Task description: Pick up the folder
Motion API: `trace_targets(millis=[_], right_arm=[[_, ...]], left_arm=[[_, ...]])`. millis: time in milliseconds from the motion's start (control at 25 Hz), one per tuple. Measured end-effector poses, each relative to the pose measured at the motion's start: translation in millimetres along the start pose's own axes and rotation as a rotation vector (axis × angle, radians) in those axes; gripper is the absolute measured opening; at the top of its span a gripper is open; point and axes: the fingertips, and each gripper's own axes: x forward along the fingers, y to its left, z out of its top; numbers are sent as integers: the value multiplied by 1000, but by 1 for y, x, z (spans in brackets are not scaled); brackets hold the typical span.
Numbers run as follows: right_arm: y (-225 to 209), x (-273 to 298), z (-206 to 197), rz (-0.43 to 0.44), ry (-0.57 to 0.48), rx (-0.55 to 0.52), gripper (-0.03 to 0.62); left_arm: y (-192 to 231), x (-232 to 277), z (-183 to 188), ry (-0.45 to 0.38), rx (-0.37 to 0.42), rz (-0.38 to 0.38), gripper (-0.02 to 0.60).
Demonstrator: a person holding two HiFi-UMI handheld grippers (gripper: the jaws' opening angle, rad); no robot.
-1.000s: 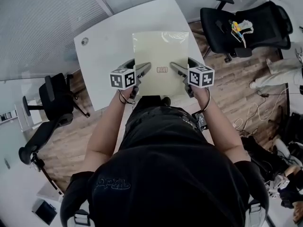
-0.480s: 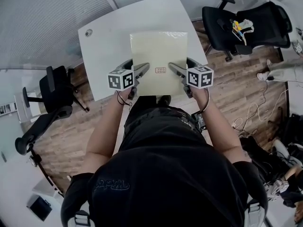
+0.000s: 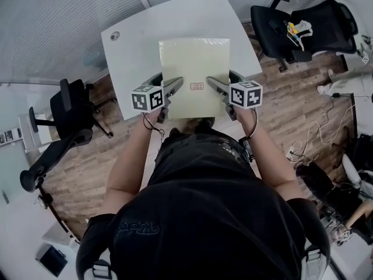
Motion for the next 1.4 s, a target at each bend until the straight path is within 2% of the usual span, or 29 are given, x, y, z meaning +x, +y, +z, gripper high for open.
trace_targets(millis=[360, 920, 1400], right_arm=[[25, -2, -3, -14, -25, 8, 379], [122, -12, -43, -59, -81, -1, 379], [140, -39, -63, -50, -81, -21, 379]], left_arm=[[4, -23, 1, 5, 25, -19, 373], [19, -115, -28, -19, 73, -73, 373], [-4, -140, -49, -55, 68, -68, 373]])
